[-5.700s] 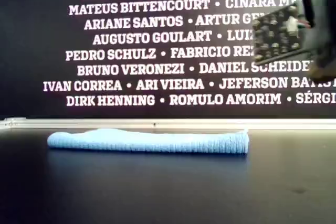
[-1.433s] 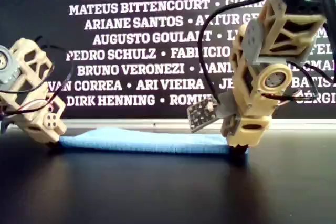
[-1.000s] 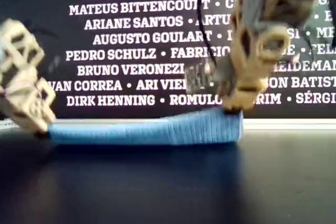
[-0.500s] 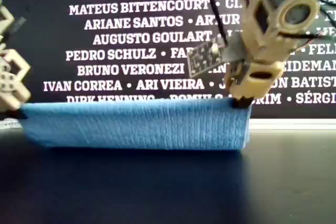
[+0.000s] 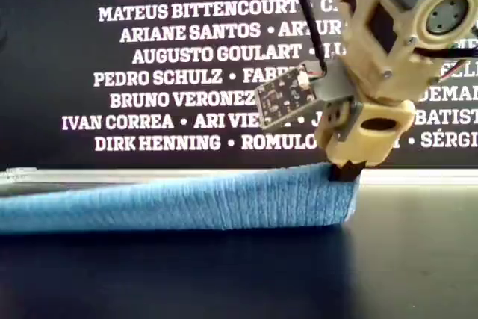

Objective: Fold a cloth

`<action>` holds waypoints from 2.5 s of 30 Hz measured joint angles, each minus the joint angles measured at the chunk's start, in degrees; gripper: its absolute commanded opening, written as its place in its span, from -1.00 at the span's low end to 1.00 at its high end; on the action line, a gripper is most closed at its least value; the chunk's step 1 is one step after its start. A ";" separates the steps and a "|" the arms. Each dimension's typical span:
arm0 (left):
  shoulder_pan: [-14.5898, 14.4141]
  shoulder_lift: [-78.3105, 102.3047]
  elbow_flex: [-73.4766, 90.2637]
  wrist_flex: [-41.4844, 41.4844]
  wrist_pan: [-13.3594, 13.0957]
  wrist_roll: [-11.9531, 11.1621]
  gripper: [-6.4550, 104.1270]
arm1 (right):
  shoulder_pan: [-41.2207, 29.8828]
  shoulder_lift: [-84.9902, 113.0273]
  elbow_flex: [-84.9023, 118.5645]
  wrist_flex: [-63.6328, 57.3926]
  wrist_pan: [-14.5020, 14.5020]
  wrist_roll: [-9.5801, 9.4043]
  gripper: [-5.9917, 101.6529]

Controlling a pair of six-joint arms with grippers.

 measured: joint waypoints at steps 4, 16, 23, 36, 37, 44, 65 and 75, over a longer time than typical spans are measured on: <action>-0.26 0.09 1.14 0.00 0.00 0.00 -0.91 | 0.09 1.93 2.90 0.00 0.00 -0.44 -0.92; -0.62 0.09 1.32 0.00 0.00 0.00 -0.91 | 0.09 2.99 7.21 0.00 0.00 -0.62 -0.92; -0.88 0.09 1.85 0.00 0.00 0.00 -0.79 | 0.09 3.08 7.21 0.00 0.00 -0.26 -0.79; -0.88 2.37 2.55 0.09 -0.09 0.44 0.27 | -0.26 3.08 7.56 0.00 1.58 -0.70 -0.07; -0.88 3.60 2.90 0.09 -0.09 0.44 0.27 | -0.26 3.25 8.26 0.00 1.58 -0.70 -0.07; -0.88 24.08 10.72 0.09 -0.88 0.44 0.27 | -0.26 10.20 14.68 0.00 1.58 -0.70 -0.07; -0.70 67.41 30.15 0.09 -1.23 0.44 0.27 | -0.70 65.04 43.95 0.00 1.58 -3.16 -0.05; -0.70 67.41 30.15 0.09 -1.23 0.44 0.27 | -0.79 47.46 39.73 0.00 0.97 -8.61 -0.04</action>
